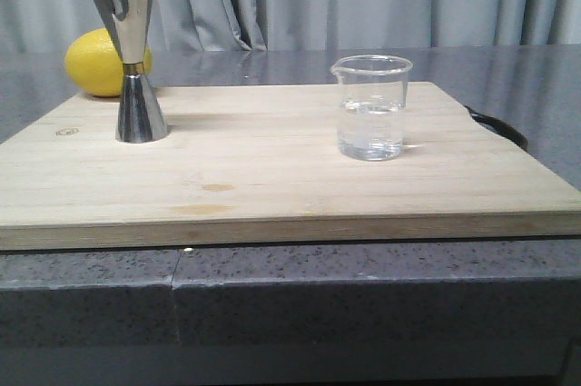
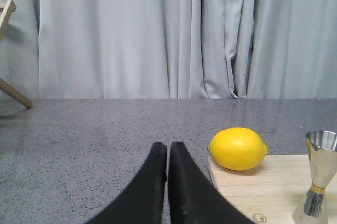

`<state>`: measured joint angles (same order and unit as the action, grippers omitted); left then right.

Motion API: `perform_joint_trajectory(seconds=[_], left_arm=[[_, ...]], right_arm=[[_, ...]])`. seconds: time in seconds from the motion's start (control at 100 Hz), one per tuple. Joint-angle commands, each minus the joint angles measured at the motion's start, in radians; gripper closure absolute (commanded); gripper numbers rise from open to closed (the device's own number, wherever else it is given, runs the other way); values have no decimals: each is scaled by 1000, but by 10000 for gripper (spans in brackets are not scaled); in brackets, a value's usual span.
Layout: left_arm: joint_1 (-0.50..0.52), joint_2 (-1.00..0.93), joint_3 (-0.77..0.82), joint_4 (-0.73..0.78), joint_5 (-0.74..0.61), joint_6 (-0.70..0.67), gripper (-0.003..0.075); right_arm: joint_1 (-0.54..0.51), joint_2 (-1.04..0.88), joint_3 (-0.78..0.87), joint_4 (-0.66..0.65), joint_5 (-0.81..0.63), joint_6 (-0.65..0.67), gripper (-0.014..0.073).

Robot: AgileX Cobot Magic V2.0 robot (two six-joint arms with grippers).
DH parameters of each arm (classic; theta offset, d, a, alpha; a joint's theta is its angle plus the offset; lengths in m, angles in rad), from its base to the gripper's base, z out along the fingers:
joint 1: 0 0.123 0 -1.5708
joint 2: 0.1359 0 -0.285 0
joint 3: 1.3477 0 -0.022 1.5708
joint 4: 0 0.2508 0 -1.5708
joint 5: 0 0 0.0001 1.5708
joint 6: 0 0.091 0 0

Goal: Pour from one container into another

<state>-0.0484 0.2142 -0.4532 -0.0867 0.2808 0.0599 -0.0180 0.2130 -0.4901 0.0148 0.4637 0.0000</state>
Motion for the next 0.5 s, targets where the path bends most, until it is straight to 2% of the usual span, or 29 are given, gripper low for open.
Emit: perform_joint_trajectory(seconds=[0.0,0.17,0.49], left_arm=[[2,79,-91,5,-30,-5,739],[2,147,-123,2,-60,-5,739],[2,160,-123,2,-60,-5,739]], right_arm=[[-5,78,-91,3,-41,-7,657],[-5,114,-122,3,-57,-7,657],[-5,115,-122,3,-55,-7,657]])
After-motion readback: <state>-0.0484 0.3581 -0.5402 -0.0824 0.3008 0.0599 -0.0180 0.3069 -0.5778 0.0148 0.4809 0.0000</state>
